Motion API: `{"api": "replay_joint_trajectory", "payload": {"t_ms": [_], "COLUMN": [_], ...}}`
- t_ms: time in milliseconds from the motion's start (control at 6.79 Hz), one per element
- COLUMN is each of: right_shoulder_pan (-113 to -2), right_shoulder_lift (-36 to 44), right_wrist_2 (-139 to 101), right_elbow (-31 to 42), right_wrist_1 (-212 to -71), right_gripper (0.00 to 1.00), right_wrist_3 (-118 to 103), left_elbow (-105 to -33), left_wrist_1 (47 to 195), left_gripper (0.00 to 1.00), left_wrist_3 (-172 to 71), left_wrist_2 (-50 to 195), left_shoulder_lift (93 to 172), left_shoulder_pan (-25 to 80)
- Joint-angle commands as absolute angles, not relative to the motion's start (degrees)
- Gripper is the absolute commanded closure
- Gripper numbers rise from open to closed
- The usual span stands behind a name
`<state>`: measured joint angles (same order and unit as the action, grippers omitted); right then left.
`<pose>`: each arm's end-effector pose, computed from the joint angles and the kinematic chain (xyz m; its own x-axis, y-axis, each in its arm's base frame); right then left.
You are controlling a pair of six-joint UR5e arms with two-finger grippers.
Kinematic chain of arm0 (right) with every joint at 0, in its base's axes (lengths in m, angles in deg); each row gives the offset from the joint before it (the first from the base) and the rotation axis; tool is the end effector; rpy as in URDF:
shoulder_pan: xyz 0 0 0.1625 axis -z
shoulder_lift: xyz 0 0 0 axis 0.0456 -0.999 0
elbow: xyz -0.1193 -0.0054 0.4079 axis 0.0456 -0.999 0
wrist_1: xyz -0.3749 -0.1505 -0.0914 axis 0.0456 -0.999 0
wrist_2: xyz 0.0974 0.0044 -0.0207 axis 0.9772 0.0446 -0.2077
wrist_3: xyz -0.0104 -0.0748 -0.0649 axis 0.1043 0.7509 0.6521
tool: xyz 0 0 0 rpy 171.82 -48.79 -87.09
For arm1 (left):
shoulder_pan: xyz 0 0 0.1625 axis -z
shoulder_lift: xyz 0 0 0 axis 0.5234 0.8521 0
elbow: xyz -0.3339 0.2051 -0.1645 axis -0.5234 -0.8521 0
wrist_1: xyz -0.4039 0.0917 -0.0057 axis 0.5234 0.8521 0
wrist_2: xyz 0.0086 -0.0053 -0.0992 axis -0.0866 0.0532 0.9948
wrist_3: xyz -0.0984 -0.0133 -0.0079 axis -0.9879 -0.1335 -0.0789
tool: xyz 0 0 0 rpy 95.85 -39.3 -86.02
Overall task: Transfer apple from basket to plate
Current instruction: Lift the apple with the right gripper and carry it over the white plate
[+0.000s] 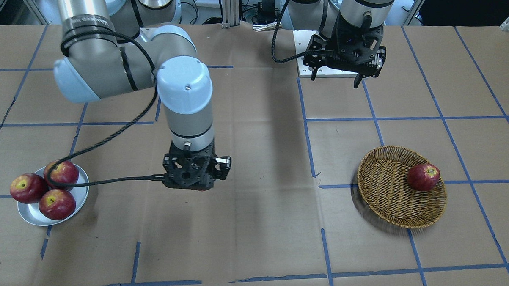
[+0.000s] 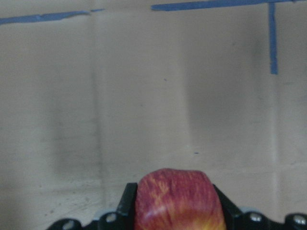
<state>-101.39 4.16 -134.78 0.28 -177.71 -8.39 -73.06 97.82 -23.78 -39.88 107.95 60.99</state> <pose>0.2767 -0.5805 0.3501 -0.9980 0.0590 0.0222 0.0564 0.9931 -0.1028 -0.1519 -0.4446 0.4801 -0.9679 0.2513 -0.0023 0.2508 0.9665 0.0539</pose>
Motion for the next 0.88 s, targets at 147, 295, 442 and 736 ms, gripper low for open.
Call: {"api": "replay_joint_trajectory", "payload": {"t_ms": [147, 295, 442, 736], "right_shoulder_pan": [-81.4, -74.8, -68.6, -62.8], "right_shoulder_lift": [-5.0, -5.8, -5.3, -1.6], "right_wrist_2": [-134.5, -134.4, -134.2, -131.5], "right_elbow": [5.5, 6.4, 7.4, 10.0], "right_wrist_1": [-172.1, -172.1, -172.5, -176.2], "right_gripper": [0.57, 0.57, 0.57, 0.57], "right_wrist_3": [21.0, 29.1, 38.2, 44.8], "left_elbow": [-73.2, -73.2, -73.2, -73.2], "left_wrist_1": [97.8, 97.8, 97.8, 97.8], "left_gripper": [0.01, 0.01, 0.01, 0.01], "left_wrist_3": [-23.8, -23.8, -23.8, -23.8], "left_wrist_2": [-39.9, -39.8, -39.8, -39.8], "left_shoulder_lift": [107.8, 107.8, 107.9, 108.3], "left_shoulder_pan": [61.0, 61.0, 61.1, 61.4]}}
